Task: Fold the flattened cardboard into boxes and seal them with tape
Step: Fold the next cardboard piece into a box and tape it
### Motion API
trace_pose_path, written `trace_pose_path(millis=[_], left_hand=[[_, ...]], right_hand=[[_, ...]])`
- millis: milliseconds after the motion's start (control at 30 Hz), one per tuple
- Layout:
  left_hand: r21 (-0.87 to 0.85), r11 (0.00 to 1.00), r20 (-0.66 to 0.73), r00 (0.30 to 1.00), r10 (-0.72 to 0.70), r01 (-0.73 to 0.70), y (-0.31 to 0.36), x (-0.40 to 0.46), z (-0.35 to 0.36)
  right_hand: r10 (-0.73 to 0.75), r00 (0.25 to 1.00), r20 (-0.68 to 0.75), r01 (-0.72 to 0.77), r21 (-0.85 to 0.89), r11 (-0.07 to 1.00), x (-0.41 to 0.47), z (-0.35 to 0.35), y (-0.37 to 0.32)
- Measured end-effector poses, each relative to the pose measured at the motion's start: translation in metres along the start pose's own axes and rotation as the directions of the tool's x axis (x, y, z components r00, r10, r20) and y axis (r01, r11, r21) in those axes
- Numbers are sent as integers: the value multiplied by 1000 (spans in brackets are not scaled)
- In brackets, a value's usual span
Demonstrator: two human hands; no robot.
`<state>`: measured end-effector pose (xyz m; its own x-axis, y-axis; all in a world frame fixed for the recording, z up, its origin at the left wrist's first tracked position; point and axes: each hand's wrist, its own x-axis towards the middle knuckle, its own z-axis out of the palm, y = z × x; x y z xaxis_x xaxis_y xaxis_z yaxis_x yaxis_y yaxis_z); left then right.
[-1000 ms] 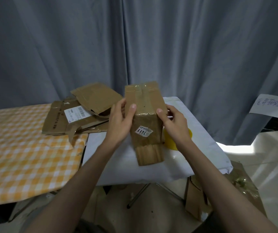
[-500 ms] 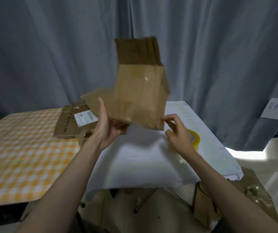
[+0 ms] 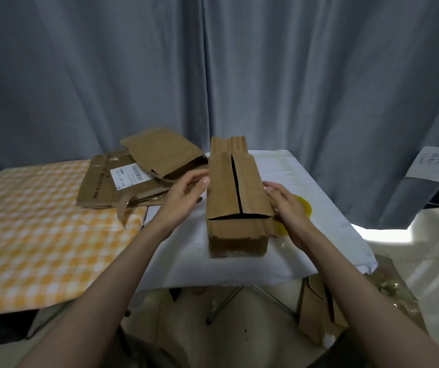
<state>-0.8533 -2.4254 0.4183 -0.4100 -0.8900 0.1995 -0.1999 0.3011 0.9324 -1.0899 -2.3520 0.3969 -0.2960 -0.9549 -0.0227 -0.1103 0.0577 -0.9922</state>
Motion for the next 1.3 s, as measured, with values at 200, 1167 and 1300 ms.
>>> trace_pose_path(millis=[200,1167,1300], left_hand=[[239,962,279,959,59,-129,20,-16,-9],[540,738,160,910,382,-405,23,31,-35],[564,785,61,961,269,-255,2,-11,-57]], right_hand=[[-196,980,48,201,-275,940,3,-10,-17],[-3,970,-242,-37,-161,986,14,-29,-47],[135,973,-186,-145,-39,989,10,-36,-26]])
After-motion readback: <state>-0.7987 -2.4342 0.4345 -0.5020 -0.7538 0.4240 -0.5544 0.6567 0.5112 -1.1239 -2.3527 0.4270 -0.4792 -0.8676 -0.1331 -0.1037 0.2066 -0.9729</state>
